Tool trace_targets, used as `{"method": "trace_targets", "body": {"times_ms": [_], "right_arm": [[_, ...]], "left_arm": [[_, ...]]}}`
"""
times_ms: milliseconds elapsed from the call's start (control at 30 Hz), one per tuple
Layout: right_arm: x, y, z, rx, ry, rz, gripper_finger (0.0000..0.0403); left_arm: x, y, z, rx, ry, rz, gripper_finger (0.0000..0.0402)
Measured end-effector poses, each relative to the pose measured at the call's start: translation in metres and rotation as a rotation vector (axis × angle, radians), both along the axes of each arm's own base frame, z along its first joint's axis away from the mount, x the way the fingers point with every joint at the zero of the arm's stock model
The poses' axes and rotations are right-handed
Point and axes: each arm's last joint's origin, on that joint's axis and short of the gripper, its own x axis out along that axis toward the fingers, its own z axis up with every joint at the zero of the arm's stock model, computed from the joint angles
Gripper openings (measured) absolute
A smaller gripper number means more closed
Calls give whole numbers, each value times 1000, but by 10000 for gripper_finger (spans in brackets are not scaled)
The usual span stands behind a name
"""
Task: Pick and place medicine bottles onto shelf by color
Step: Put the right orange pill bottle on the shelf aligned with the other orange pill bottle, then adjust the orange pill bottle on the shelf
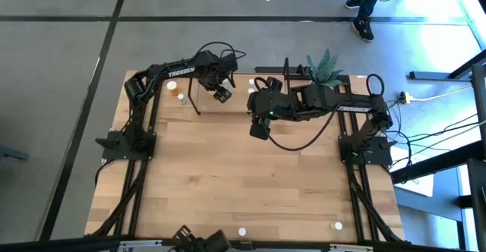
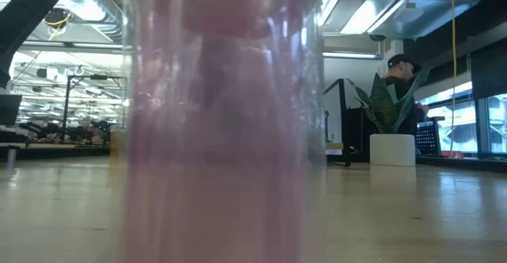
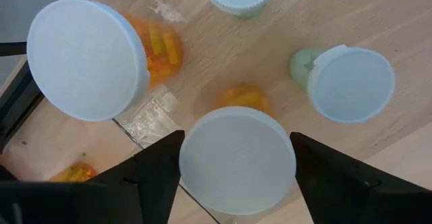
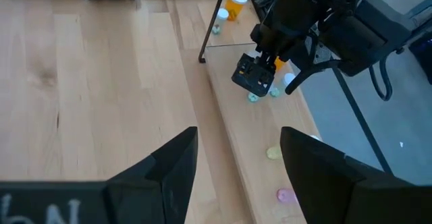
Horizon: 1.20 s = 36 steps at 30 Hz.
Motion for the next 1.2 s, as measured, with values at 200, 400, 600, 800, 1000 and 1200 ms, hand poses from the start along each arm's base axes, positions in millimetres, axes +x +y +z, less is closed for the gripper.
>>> {"method": "trace_targets", "body": {"times_ms": [200,400,600,800,1000,1200], "right_arm": [[0,0,0,3,-2,-3,214],[0,0,0,3,-3,-3,214],[1,0,0,3,-9,-3,214],[1,0,1,4,-15,-3,213],[2,0,2,5,-26,-3,213],[2,0,2,5,-33,-3,213]], "left_arm": [[-1,0,2,2,-8,9,262],[0,-4,5,-11,-22,5,262],[-3,-6,14,13,-40,6,262],[-8,-10,32,65,-68,5,262],[-4,-20,48,127,-132,-48,262],[7,-27,52,164,-195,-162,262]]}}
